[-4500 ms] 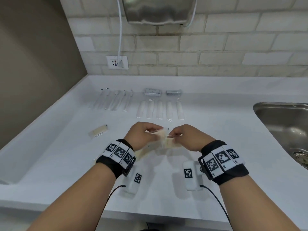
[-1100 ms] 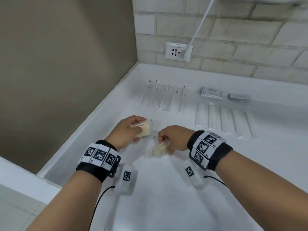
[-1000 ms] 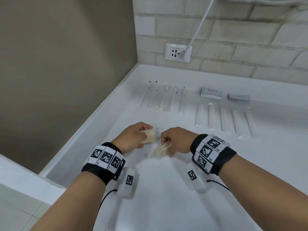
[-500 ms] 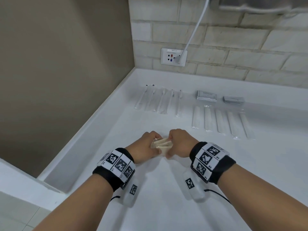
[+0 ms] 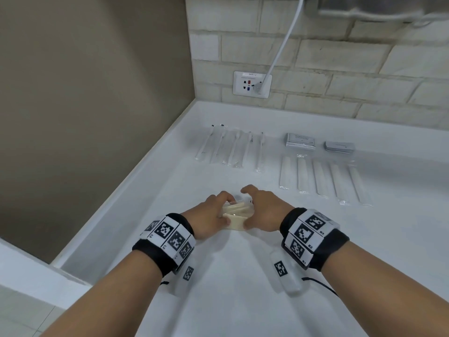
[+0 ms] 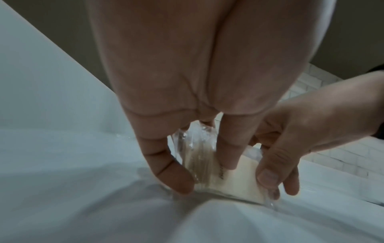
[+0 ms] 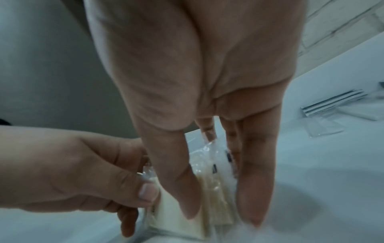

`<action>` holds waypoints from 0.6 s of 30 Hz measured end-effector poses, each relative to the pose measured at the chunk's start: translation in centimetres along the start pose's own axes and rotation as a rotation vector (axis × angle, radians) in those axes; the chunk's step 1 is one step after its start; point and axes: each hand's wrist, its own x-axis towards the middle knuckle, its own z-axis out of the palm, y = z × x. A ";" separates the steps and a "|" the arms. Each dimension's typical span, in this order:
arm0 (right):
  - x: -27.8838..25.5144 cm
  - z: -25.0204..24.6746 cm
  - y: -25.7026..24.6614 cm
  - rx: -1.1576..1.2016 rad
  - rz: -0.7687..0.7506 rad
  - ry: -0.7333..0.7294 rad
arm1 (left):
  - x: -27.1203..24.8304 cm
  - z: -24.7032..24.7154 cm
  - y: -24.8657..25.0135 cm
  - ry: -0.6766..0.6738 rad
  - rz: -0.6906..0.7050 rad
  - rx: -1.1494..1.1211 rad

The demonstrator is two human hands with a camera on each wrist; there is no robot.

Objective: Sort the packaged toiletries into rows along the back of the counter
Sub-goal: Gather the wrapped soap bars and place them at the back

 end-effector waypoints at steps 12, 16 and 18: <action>0.0 1.3 0.4 -0.195 -0.138 0.052 | -0.1 0.6 1.0 0.012 0.048 0.121; 0.2 1.4 0.2 -0.232 -0.141 -0.007 | 0.3 0.9 1.5 0.007 0.048 0.177; 0.6 1.3 0.2 -0.273 -0.126 -0.015 | 0.4 0.8 1.4 0.020 0.033 0.158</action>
